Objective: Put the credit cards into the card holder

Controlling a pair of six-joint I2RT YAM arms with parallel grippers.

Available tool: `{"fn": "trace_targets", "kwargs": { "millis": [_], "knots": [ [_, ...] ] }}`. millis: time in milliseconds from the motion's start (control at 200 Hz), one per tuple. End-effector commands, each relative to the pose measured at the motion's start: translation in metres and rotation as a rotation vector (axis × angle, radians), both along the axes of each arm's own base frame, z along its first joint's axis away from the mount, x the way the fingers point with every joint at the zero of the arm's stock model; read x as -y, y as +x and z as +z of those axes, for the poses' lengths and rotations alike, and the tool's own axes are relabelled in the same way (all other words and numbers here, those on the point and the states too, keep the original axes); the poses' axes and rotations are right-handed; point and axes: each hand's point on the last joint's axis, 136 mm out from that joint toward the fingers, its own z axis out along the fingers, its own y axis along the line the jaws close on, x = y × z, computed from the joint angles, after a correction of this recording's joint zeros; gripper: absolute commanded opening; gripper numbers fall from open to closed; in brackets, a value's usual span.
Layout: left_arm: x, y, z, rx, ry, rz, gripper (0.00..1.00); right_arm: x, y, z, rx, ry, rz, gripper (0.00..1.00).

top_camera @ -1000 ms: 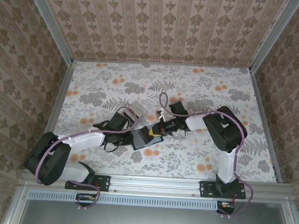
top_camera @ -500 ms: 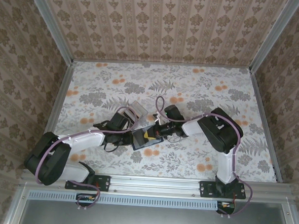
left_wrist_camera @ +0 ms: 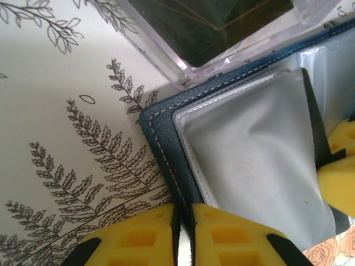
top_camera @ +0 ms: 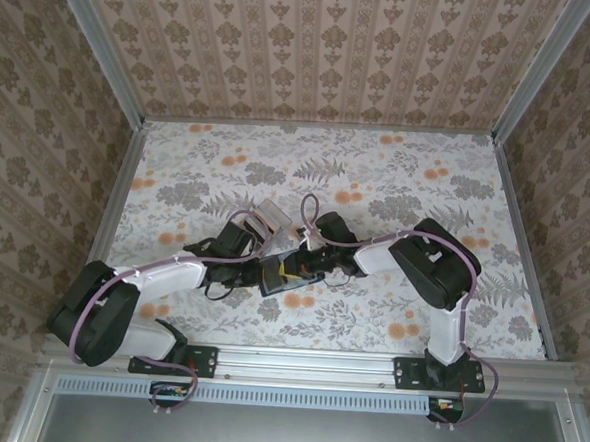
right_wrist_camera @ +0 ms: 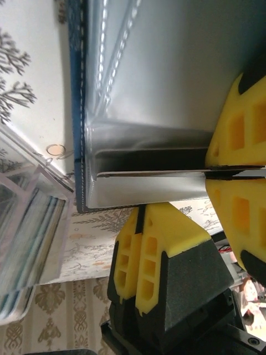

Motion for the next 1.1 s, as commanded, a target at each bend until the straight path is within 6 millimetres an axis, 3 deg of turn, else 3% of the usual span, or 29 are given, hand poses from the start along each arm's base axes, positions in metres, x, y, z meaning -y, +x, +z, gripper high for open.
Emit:
{"fn": "trace_targets", "kwargs": {
  "millis": [0, 300, 435, 585, 845, 1095],
  "knots": [
    [-0.006, -0.004, -0.007, -0.018, 0.012, 0.021, 0.15, 0.007, -0.011, -0.003, 0.002, -0.090, 0.012, 0.20],
    [-0.005, -0.003, -0.008, -0.015, -0.005, 0.014, 0.15, 0.023, -0.004, 0.008, 0.067, -0.167, 0.014, 0.26],
    [-0.004, -0.004, -0.008, -0.031, 0.000, 0.004, 0.15, 0.025, -0.004, 0.007, 0.059, -0.173, 0.008, 0.23],
    [-0.004, -0.003, -0.007, -0.025, 0.001, -0.002, 0.15, 0.021, -0.008, -0.001, 0.038, -0.168, 0.023, 0.12],
    [0.000, -0.004, -0.009, -0.043, -0.027, 0.009, 0.15, 0.006, -0.014, -0.011, 0.038, -0.214, 0.037, 0.11],
    [0.004, -0.004, -0.006, -0.050, -0.054, 0.012, 0.15, -0.015, -0.019, -0.001, 0.052, -0.182, 0.051, 0.09]
  ]
}}
